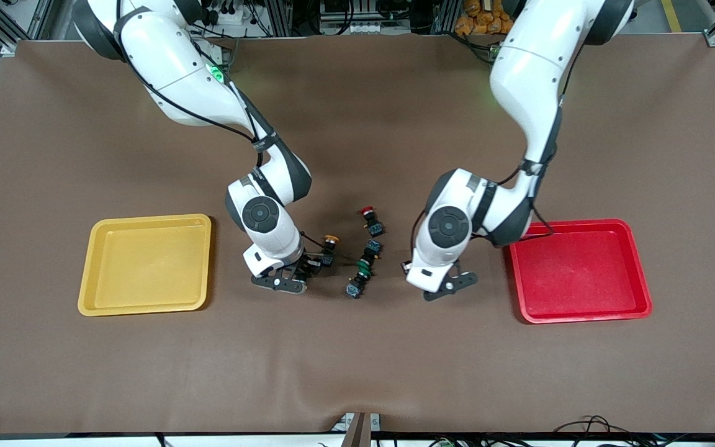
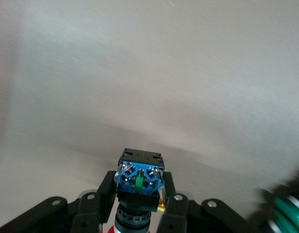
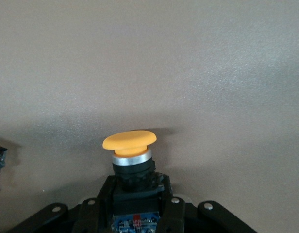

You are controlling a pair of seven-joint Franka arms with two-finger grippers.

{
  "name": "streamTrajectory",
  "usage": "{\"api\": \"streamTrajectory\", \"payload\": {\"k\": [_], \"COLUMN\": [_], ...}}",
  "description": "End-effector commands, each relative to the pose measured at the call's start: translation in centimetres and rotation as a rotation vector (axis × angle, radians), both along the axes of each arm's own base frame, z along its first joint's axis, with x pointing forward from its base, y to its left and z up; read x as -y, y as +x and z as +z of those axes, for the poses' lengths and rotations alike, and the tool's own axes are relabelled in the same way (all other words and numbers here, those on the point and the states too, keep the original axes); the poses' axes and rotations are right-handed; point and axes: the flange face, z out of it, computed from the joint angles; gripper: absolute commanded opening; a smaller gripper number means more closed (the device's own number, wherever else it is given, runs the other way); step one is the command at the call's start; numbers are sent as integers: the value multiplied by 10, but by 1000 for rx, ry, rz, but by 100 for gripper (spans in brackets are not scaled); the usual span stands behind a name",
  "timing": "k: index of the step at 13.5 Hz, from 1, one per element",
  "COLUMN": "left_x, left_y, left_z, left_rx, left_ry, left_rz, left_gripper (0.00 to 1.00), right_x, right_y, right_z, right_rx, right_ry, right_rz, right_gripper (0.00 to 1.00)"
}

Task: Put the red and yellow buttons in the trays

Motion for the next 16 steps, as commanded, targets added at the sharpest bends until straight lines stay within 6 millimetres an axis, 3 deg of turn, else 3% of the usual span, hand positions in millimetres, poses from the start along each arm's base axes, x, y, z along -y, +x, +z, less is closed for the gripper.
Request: {"api": "streamTrajectory", "payload": {"k": [1,5,8,12,15,16], "left_x": [-48,-133,-194,-263,-278,-282], "left_y": [12,39,55,64,62,63], "left_z": [16,16,12,-11,-45,-49], "left_rx": [-56,-111,-131,-168,-205,-202], "left_ry": [41,35,20,22,21,22], "left_rz": [-31,-46,-62,-92,-100,-98], "left_gripper": [0,0,0,0,19,31], "right_x": [14,89,151,238,296,309], "right_y": [11,35,47,64,68,65], "right_z": [33,84,104,103,91,84], "right_rx": [-17,-98,-153,-172,-197,-209], "right_ry": [-29,-89,-119,-177,-165,-149], "right_rz": [-11,132,221,356,423,433], "right_gripper": [0,0,0,0,0,0]}}
